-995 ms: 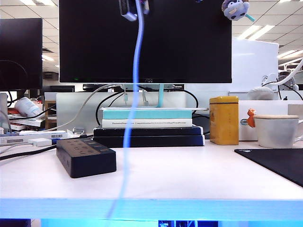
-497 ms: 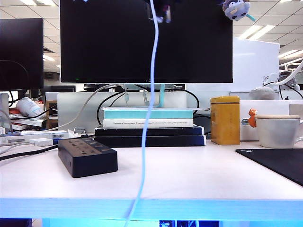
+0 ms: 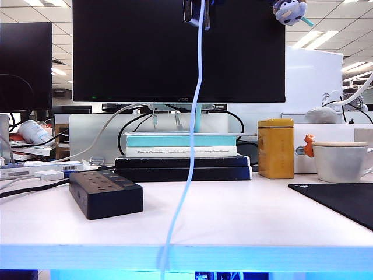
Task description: Plug the white charger into the left socket.
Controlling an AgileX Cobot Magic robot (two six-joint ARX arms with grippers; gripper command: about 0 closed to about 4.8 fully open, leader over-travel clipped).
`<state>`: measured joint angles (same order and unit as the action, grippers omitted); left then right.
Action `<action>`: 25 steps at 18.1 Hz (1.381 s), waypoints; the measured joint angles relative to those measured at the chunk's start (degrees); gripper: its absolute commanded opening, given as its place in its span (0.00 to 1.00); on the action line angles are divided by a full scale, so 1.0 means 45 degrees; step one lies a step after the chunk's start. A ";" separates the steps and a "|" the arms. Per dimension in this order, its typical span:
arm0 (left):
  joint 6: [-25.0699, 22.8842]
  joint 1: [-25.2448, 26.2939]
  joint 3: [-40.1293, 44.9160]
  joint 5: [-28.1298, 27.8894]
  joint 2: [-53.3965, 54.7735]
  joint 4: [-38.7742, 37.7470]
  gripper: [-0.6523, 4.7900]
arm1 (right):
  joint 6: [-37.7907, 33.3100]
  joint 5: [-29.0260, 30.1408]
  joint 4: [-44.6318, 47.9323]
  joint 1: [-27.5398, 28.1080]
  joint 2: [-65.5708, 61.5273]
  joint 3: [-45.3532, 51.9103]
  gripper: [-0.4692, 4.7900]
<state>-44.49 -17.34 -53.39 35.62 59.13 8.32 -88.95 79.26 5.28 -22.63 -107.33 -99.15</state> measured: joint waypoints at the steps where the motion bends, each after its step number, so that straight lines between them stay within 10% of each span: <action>1: 0.0194 0.0000 0.0000 0.0000 0.0010 0.0010 0.51 | 0.0000 -0.0024 -0.0019 -0.0029 0.0000 0.0000 0.09; 25: 0.0602 0.0034 0.0005 0.0073 0.0942 -0.0126 0.51 | 0.0005 -0.0175 0.0058 -0.0797 0.0272 0.0005 0.09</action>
<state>-41.78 -17.19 -53.36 35.94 63.37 7.75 -88.92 78.48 5.54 -26.22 -106.10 -99.13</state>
